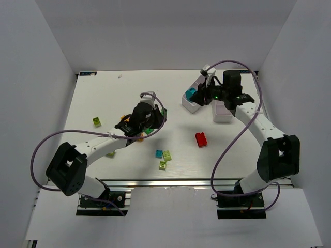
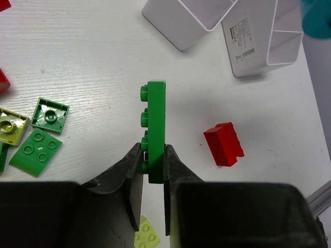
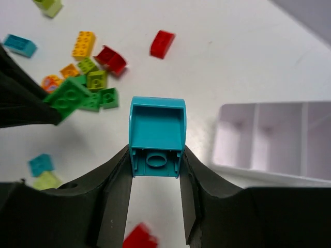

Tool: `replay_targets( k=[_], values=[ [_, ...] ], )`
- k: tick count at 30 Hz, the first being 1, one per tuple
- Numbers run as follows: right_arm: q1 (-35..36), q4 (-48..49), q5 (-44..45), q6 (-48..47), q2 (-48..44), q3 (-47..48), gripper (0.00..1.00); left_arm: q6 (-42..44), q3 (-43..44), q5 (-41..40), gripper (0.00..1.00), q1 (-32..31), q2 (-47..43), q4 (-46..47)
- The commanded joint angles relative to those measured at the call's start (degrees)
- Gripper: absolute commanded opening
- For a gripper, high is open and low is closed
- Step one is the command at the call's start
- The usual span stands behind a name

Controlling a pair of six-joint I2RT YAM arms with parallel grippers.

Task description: Sort the legos into containers by color

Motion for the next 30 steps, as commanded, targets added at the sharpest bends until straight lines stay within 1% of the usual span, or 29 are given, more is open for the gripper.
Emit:
replay_targets(
  k=[1, 8, 13, 17, 20, 30],
  values=[
    [-0.5, 1.6, 3.4, -14.4, -0.4, 3.4, 0.00, -0.6, 0.2, 0.7, 0.01, 0.3, -4.6, -1.6],
    [-2.4, 5.2, 9.0, -15.9, 4.4, 7.1, 0.00, -2.1, -2.4, 0.4, 0.01, 0.3, -10.0, -1.9],
    [-3.1, 7.8, 14.6, -17.4, 8.9, 10.4, 0.00, -3.5, -4.7, 0.0, 0.01, 0.2, -13.0, -1.9],
    [-3.1, 12.1, 19.4, -18.9, 11.8, 11.8, 0.00, -4.1, -5.9, -0.5, 0.02, 0.2, -14.4, -1.9],
    [-3.2, 13.3, 23.4, -20.6, 14.8, 13.3, 0.00, -4.3, -6.2, -0.8, 0.02, 0.2, -15.3, -3.7],
    [-4.1, 14.2, 26.5, -23.7, 18.4, 14.5, 0.00, -4.5, -6.3, -0.6, 0.02, 0.3, -15.1, -3.5]
  ],
)
